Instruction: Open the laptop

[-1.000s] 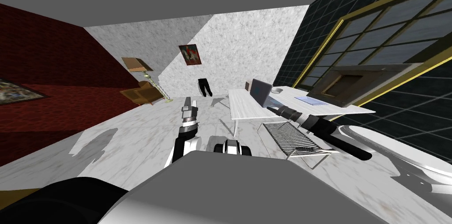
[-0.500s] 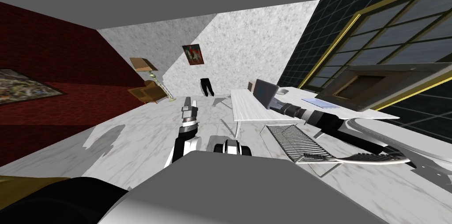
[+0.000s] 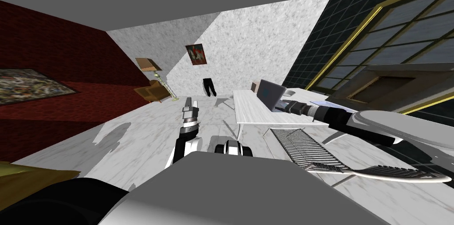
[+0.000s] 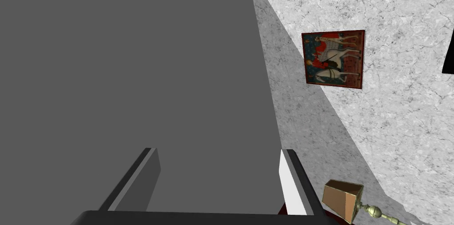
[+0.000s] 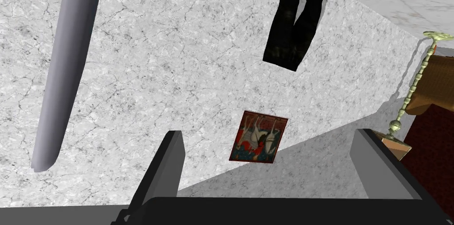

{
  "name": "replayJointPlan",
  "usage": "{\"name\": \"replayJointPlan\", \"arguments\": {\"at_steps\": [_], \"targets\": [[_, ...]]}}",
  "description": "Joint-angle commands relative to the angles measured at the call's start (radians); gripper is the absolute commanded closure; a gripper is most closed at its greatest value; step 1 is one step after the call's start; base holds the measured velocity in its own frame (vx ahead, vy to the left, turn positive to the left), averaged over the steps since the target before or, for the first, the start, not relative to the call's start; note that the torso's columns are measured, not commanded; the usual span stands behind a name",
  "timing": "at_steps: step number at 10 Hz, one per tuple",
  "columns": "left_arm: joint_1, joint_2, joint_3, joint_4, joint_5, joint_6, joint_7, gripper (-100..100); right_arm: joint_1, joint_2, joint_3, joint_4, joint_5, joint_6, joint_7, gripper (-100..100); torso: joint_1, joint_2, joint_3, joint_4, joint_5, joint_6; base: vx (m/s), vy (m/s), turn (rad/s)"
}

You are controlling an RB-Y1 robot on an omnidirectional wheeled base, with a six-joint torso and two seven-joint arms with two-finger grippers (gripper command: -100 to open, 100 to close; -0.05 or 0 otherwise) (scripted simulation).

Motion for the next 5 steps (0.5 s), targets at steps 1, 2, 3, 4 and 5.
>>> {"name": "replayJointPlan", "arguments": {"at_steps": [1,2,3,4,5], "targets": [[0.0,0.0,0.0,0.0,0.0,0.0,0.0,0,-0.007,-0.079,-0.011,0.039,0.065,0.006,0.017,-100,0.0,0.0,0.0,0.0,0.0,0.0,0.042,-0.022,0.086],[0.0,0.0,0.0,0.0,0.0,0.0,0.0,0,-0.014,-0.108,-0.013,0.06,0.094,0.006,0.027,-100,0.0,-0.001,0.0,0.0,0.0,-0.001,0.049,-0.029,0.079],[0.0,0.0,0.0,0.0,0.0,0.0,0.0,0,-0.019,-0.138,-0.016,0.079,0.121,0.007,0.037,-100,0.0,-0.002,-0.001,0.0,0.0,-0.001,0.055,-0.031,0.07],[0.0,0.0,0.0,0.0,0.0,0.0,0.0,0,-0.025,-0.165,-0.018,0.098,0.147,0.008,0.046,-100,0.0,-0.002,-0.001,-0.001,0.0,0.0,0.051,-0.029,0.061],[0.0,0.0,0.0,0.0,0.0,0.0,0.0,0,-0.03,-0.192,-0.02,0.115,0.172,0.008,0.055,-100,0.0,-0.001,-0.001,0.0,0.0,0.0,0.038,-0.028,0.062]]}}
